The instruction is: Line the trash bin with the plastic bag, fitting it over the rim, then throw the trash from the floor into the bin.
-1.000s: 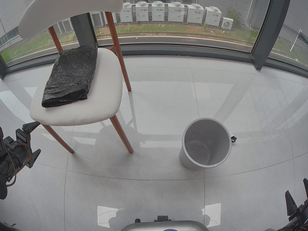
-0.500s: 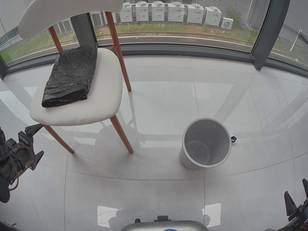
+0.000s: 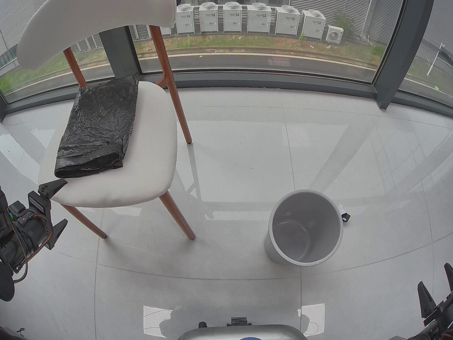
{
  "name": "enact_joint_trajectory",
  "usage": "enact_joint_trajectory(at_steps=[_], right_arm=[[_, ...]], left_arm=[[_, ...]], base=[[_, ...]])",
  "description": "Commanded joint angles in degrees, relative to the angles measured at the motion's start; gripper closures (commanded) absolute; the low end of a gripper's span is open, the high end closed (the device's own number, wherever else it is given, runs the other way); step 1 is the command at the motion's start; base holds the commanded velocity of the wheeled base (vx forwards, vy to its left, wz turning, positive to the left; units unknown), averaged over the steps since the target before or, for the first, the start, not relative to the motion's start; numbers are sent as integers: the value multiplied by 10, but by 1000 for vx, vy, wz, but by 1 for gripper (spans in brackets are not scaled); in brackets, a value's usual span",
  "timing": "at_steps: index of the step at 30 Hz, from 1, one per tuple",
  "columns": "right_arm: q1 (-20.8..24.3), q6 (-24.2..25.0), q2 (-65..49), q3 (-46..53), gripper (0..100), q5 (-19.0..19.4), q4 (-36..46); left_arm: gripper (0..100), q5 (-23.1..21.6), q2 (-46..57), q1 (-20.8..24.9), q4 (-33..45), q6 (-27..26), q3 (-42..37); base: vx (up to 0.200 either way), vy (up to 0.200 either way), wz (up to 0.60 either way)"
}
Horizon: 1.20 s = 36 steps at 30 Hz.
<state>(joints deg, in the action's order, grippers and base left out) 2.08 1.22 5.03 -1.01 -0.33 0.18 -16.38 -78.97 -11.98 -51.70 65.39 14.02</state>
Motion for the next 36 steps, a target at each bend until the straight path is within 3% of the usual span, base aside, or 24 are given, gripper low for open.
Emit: enact_joint_trajectory(at_steps=[1, 13, 19, 28, 36], right_arm=[[0, 0, 1, 10, 0, 0, 0], [2, 0, 2, 10, 0, 0, 0], [1, 0, 1, 10, 0, 0, 0], [1, 1, 8, 10, 0, 0, 0], [-7, 1, 31, 10, 0, 0, 0]], left_arm=[[0, 0, 9, -2, 1, 1, -1], [0, 5, 44, -8, 1, -2, 2], [0, 5, 41, -59, 1, -5, 25], [0, 35, 19, -74, -2, -2, 19], [0, 36, -49, -74, -114, -3, -7]], base=[[0, 0, 0], [0, 0, 0], [0, 0, 0], [0, 0, 0], [0, 0, 0]])
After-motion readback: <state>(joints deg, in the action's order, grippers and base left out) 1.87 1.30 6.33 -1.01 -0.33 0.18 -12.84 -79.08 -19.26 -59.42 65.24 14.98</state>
